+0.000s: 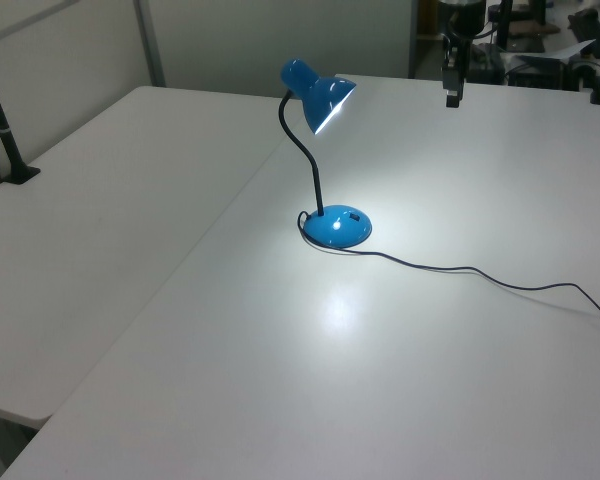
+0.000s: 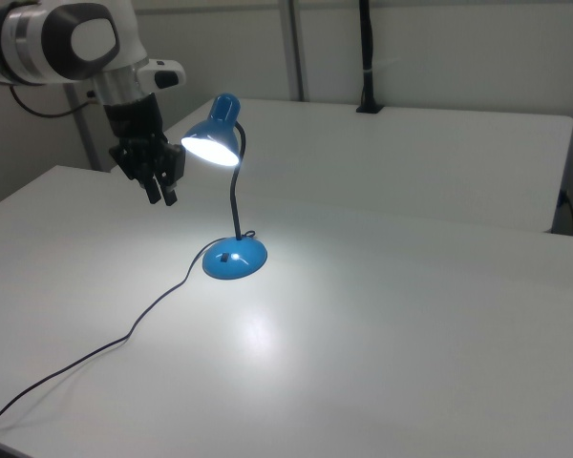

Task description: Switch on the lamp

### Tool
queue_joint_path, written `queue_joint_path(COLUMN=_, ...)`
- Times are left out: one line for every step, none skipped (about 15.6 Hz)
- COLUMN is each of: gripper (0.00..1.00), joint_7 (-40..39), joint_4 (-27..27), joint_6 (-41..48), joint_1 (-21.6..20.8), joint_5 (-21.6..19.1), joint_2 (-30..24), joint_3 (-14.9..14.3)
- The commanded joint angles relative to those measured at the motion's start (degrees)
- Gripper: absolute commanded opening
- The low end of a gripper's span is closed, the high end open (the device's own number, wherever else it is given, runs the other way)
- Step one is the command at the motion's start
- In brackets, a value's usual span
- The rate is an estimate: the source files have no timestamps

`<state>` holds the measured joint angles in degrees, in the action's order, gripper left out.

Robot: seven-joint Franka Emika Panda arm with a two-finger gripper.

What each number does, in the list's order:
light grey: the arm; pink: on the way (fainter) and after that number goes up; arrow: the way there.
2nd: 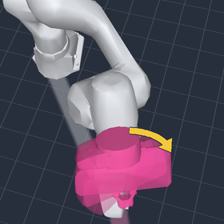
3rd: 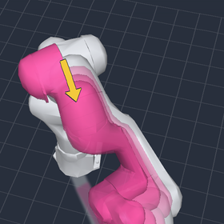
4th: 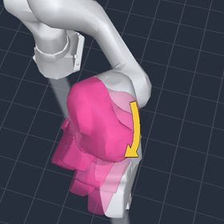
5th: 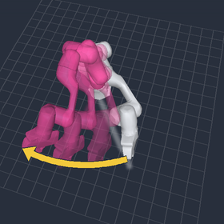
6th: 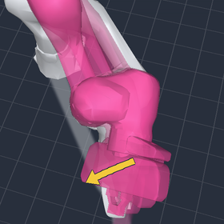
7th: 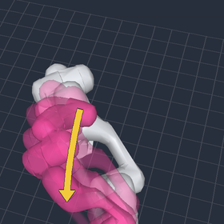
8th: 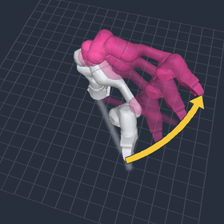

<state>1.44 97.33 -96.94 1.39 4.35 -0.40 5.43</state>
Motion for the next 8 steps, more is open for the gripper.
queue_joint_path(gripper=0.86, joint_7=-0.5, joint_4=-1.0, joint_6=1.5, joint_1=0.5, joint_5=0.9, joint_2=0.3, joint_3=-0.1)
queue_joint_path(gripper=0.98, joint_7=-0.6, joint_4=-1.0, joint_6=1.5, joint_1=0.5, joint_5=0.9, joint_2=0.3, joint_3=-0.2)
queue_joint_path(gripper=1.00, joint_7=-0.6, joint_4=-1.0, joint_6=1.5, joint_1=0.7, joint_5=0.9, joint_2=0.2, joint_3=-0.2)
queue_joint_path(gripper=1.00, joint_7=-0.6, joint_4=-1.0, joint_6=1.1, joint_1=0.9, joint_5=0.9, joint_2=0.3, joint_3=-0.2)
queue_joint_path(gripper=1.00, joint_7=-0.6, joint_4=-1.0, joint_6=0.9, joint_1=1.1, joint_5=0.9, joint_2=0.3, joint_3=-0.2)
queue_joint_path(gripper=1.00, joint_7=-0.6, joint_4=-1.0, joint_6=0.8, joint_1=1.4, joint_5=0.9, joint_2=0.3, joint_3=-0.2)
queue_joint_path(gripper=1.00, joint_7=-0.6, joint_4=-1.1, joint_6=0.9, joint_1=2.0, joint_5=0.8, joint_2=0.2, joint_3=-0.3)
queue_joint_path(gripper=1.00, joint_7=-0.5, joint_4=-1.5, joint_6=1.1, joint_1=2.2, joint_5=0.8, joint_2=0.2, joint_3=-0.3)
